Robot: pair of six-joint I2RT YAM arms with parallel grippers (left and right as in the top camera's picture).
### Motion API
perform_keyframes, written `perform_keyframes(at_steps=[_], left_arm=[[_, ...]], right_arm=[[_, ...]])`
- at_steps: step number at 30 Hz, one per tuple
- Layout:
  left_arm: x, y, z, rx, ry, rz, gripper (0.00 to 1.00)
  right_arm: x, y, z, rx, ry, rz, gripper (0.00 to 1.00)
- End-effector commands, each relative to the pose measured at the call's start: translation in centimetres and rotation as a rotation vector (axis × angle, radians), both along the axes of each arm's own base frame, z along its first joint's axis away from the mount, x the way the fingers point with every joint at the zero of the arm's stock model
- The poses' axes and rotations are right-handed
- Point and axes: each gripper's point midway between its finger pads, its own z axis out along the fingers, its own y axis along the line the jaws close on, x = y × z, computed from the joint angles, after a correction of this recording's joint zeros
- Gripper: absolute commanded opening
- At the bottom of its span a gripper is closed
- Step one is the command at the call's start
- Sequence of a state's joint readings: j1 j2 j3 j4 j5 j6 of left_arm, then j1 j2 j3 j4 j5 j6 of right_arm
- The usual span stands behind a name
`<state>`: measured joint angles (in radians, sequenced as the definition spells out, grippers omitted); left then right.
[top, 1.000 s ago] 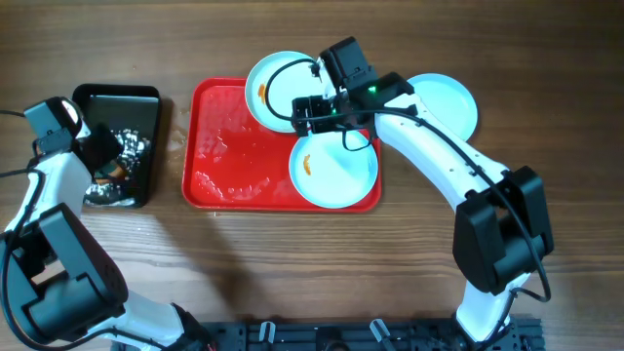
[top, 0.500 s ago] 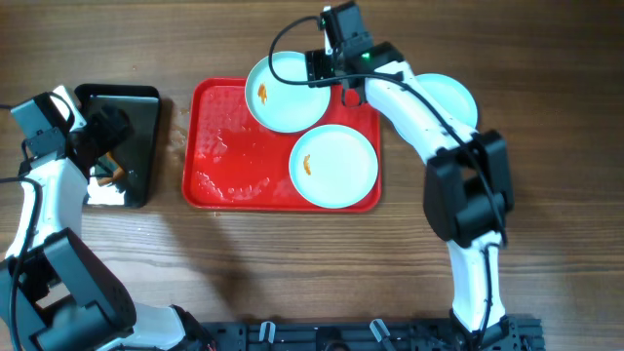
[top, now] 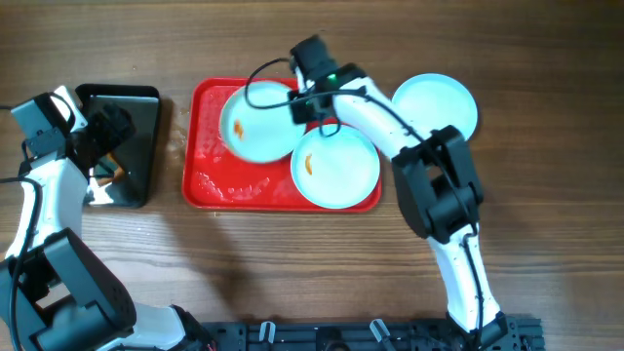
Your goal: Clean dirty plates on tray and stack at the side
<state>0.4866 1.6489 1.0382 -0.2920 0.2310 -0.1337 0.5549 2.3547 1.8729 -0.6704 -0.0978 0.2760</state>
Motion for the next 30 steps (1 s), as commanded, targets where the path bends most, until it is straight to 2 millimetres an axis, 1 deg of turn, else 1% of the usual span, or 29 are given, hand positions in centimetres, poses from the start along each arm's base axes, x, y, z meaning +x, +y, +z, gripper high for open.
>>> perform_keyframes(at_steps=[1,3,4,5,6,7,8,9,11,12,13,14,16,18,20,22,24,25,26,27,28,29,30], left_arm=[[0.0,0.0,0.6,-0.009,-0.015,0.006,1.00],[-0.1,0.0,0.6,-0.010,-0.015,0.006,1.00],[-0.1,0.0,0.6,-0.010,-0.015,0.005,1.00],[-0.1,0.0,0.6,-0.010,-0.015,0.006,1.00],[0.0,0.0,0.6,-0.009,-0.015,0.006,1.00],[-0.1,0.0,0.6,-0.010,-0.015,0.006,1.00],[0.0,0.0,0.6,-0.009,-0.015,0.006,1.00],[0.0,0.0,0.6,-0.009,-0.015,0.006,1.00],[0.0,0.1,0.6,-0.009,-0.015,0.006,1.00],[0.0,0.1,0.6,-0.009,-0.015,0.006,1.00],[0.0,0.1,0.6,-0.009,-0.015,0.006,1.00],[0.0,0.0,0.6,-0.009,-0.015,0.006,1.00],[-0.1,0.0,0.6,-0.010,-0.014,0.006,1.00],[-0.1,0.0,0.5,-0.011,-0.011,0.005,1.00],[-0.1,0.0,0.5,-0.011,-0.012,0.005,1.00],[-0.1,0.0,0.5,-0.011,-0.011,0.005,1.00],[-0.1,0.0,0.5,-0.011,-0.012,0.006,1.00],[-0.1,0.0,0.5,-0.011,-0.012,0.006,1.00],[-0.1,0.0,0.5,-0.011,-0.012,0.006,1.00],[-0.1,0.0,0.5,-0.011,-0.011,0.005,1.00],[-0.2,0.0,0.5,-0.013,-0.009,0.005,1.00],[-0.2,0.0,0.4,-0.014,-0.006,0.006,1.00],[-0.2,0.0,0.4,-0.014,-0.006,0.006,1.00]], right_arm=[[-4.5,3.9,-1.1,0.058,0.136,0.023,0.04],[-7.0,6.8,-0.8,0.123,0.198,0.062,0.04],[-7.6,7.2,-0.8,0.126,0.210,0.048,0.05],[-8.0,7.6,-0.8,0.127,0.217,0.044,0.11],[-8.5,7.9,-0.9,0.118,0.226,0.027,0.44],[-8.2,7.6,-0.7,0.108,0.216,-0.003,0.44],[-7.6,7.4,-0.3,0.095,0.182,0.003,0.47],[-6.6,7.1,0.7,0.072,0.110,0.065,0.48],[-3.8,6.4,2.9,0.000,-0.063,0.220,0.57],[-3.2,6.4,3.2,-0.019,-0.110,0.303,0.57],[-2.9,6.4,3.2,-0.041,-0.149,0.392,0.55],[-3.0,6.5,3.2,-0.049,-0.169,0.453,0.53],[-3.6,7.8,3.5,-0.019,-0.202,0.566,0.48],[-3.9,8.5,3.6,0.013,-0.203,0.582,0.46],[-4.5,8.8,3.1,0.033,-0.179,0.597,0.44],[-5.2,9.0,2.0,0.055,-0.134,0.604,0.44],[-5.6,8.7,0.9,0.042,-0.103,0.606,0.44],[-5.8,8.5,0.4,0.036,-0.087,0.602,0.40],[-5.8,8.5,0.3,0.039,-0.077,0.578,0.30],[-5.7,8.5,0.3,0.041,-0.071,0.564,0.28],[-5.7,8.2,-0.1,0.026,-0.063,0.551,0.28],[-5.6,7.9,-1.1,0.008,-0.048,0.529,0.28],[-5.7,7.8,-1.5,0.004,-0.038,0.529,0.28]])
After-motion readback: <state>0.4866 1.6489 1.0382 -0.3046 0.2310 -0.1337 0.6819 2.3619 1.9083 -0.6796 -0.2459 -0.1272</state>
